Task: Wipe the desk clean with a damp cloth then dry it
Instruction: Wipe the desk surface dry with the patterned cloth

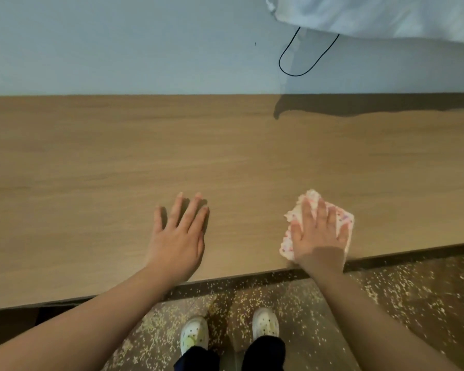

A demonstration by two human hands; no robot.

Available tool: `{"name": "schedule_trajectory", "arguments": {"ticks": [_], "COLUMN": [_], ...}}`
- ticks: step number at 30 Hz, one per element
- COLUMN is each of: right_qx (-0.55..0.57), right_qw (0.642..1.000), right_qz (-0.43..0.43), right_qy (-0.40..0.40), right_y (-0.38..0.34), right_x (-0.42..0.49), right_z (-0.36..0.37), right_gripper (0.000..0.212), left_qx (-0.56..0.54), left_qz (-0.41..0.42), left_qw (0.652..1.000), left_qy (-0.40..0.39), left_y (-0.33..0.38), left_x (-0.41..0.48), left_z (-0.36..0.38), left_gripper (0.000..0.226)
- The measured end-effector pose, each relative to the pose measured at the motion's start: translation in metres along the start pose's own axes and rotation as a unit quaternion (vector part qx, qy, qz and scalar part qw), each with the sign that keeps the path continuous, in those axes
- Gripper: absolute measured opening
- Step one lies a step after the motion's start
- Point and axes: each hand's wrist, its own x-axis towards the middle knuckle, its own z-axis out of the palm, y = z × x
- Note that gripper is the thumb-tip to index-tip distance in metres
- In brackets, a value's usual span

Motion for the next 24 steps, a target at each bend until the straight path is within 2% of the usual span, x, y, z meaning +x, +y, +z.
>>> {"name": "schedule_trajectory", "arguments": {"ticks": [2,4,6,9,11,13,15,18,19,21,22,24], "right_qx": [-0.022,-0.030,-0.037,-0.043,0.002,0.032,0.030,0.005,0.007,-0.047,-0.059,-0.047], "right_qw": [0.983,0.950,0.951,0.987,0.999,0.999,0.995,0.943,0.927,0.894,0.892,0.942], "right_qz": [-0.181,-0.310,-0.306,-0.150,-0.030,0.009,-0.092,-0.330,-0.375,-0.445,-0.445,-0.331], "right_qy": [-0.001,-0.008,0.004,0.025,0.020,0.022,0.029,0.039,0.021,0.039,0.047,0.023], "right_y": [-0.036,-0.049,-0.018,0.066,0.102,0.105,0.081,0.037,0.030,0.032,0.043,0.066], "right_x": [-0.015,-0.020,0.007,0.062,0.086,0.089,0.074,0.041,0.039,0.056,0.072,0.106], "right_z": [0.007,0.008,0.004,-0.009,-0.021,-0.023,-0.016,0.001,0.000,-0.009,-0.012,-0.023], "right_gripper": [0.058,0.058,0.054,0.056,0.057,0.057,0.056,0.054,0.054,0.053,0.053,0.054], "left_qx": [-0.010,-0.044,-0.061,-0.075,-0.084,-0.087,-0.083,-0.068,-0.063,-0.052,-0.050,-0.050], "left_qz": [0.012,-0.060,-0.126,-0.215,-0.259,-0.285,-0.292,-0.296,-0.297,-0.297,-0.298,-0.300], "left_qw": [1.000,0.996,0.989,0.973,0.962,0.954,0.953,0.953,0.953,0.953,0.953,0.952], "left_qy": [-0.015,-0.045,-0.047,-0.033,-0.022,0.000,0.011,0.009,0.008,0.008,0.010,0.022], "left_y": [0.010,0.029,0.051,0.078,0.088,0.094,0.095,0.096,0.097,0.097,0.097,0.096], "left_x": [0.013,0.028,0.041,0.052,0.055,0.058,0.059,0.059,0.060,0.060,0.060,0.060], "left_z": [-0.001,-0.002,-0.004,-0.001,0.001,0.002,0.004,0.005,0.005,0.005,0.005,0.005], "left_gripper": [0.058,0.056,0.054,0.053,0.053,0.053,0.053,0.054,0.054,0.054,0.054,0.054]}}
